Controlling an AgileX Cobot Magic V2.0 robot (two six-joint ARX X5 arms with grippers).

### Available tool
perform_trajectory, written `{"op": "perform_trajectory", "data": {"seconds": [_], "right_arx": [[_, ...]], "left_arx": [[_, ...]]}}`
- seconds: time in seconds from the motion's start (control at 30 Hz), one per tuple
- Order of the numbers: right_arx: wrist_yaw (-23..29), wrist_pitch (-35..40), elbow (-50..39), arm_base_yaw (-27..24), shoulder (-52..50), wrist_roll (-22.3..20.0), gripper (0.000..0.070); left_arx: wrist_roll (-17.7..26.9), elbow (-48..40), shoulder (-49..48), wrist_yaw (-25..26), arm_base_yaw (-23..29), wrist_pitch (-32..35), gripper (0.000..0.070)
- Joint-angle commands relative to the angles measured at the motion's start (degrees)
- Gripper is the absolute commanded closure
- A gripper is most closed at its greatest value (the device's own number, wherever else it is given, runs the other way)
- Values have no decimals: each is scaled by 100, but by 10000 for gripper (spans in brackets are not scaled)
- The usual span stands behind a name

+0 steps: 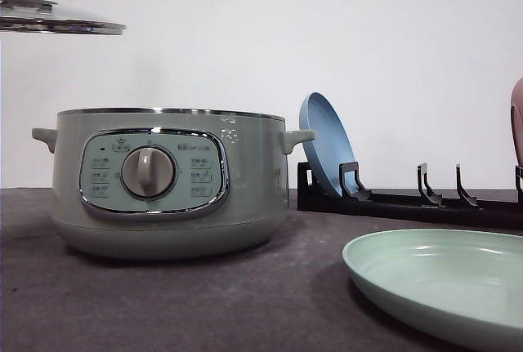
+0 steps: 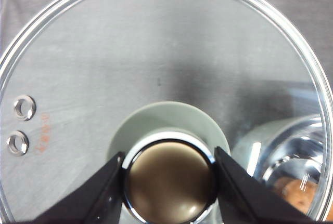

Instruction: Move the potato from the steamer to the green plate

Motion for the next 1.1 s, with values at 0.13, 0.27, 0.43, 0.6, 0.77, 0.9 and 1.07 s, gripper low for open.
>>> {"op": "perform_trajectory", "data": {"seconds": [0.13,0.27,0.43,0.6,0.77,0.9,1.07], "right_arx": [[-19,-731,1808,33,1840,-570,234],[-11,-1220,3046,117,2995,-780,234],[60,-1505,4330,274,4182,-946,233],[314,-1554,5278,430,5088,-1079,233],[337,-1290,5598,566,5636,-1373,232],[494,-1157,5599,682,5899,-1717,160],[590,-1129,5598,770,6154,-1764,24]], "left_arx": [[35,271,-109,-21,162,-164,700],[35,271,-109,-20,206,-164,700],[35,271,-109,-19,220,-162,700],[33,271,-109,-19,220,-159,700],[33,271,-109,-19,220,-155,700],[33,271,-109,-19,220,-153,700],[29,271,-109,-19,220,-140,700]]}}
